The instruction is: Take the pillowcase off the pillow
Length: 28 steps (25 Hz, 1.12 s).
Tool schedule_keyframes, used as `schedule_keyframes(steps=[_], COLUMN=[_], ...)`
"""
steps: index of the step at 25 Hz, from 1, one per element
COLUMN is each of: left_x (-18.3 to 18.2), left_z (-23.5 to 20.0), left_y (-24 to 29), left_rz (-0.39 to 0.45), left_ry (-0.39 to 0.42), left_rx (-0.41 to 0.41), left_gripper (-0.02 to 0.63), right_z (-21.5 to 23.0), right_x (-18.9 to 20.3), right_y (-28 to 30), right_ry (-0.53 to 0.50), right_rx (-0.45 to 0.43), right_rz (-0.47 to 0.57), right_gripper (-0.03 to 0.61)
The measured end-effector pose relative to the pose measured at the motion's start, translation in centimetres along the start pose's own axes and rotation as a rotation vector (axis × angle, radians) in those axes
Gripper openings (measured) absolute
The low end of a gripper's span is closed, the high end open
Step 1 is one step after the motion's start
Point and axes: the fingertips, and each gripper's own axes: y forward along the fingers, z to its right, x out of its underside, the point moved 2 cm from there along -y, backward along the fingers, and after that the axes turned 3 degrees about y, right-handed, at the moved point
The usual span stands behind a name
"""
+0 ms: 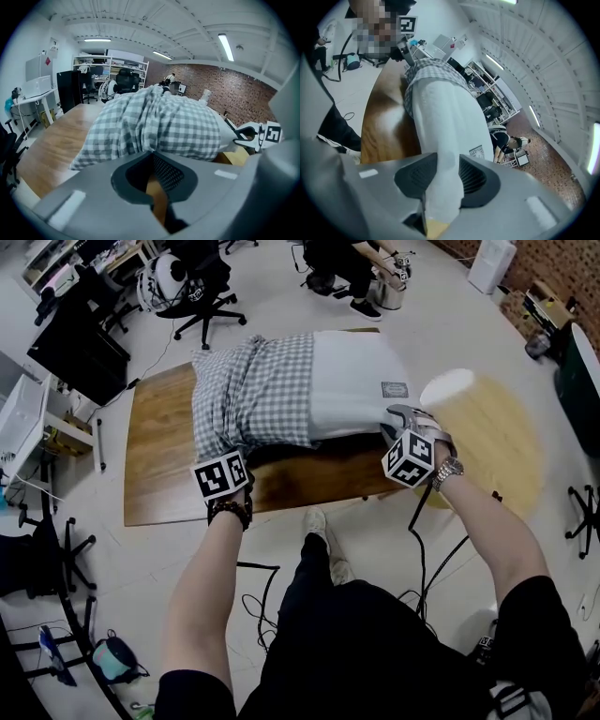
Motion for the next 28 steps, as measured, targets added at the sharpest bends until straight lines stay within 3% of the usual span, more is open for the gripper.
schedule_keyframes(steps=[8,17,28], left_x=[0.3,0.5,-2.7], left_z=[5.5,9.6,12.3], left_y=[-3.3,-7.7,-8.1], left_rz=[0.053,0.122,0.118], left_ry=[0.043,0.109,0.215], left_rx=[0.08,0.094,0.184], left_gripper=[0.005,0.008,0.11], right_z=[-1.4,-2.6,-1.4], right_x=[-1.0,-0.9,-4.8], right_y=[-4.0,-8.7,-9.8], right_ry=[-0.006,-0.009,-0.008], right_rx=[0.036,0.066,0.031], right_rz=[0.072,0.124,0.167], right_gripper=[0.144,0.144,0.144])
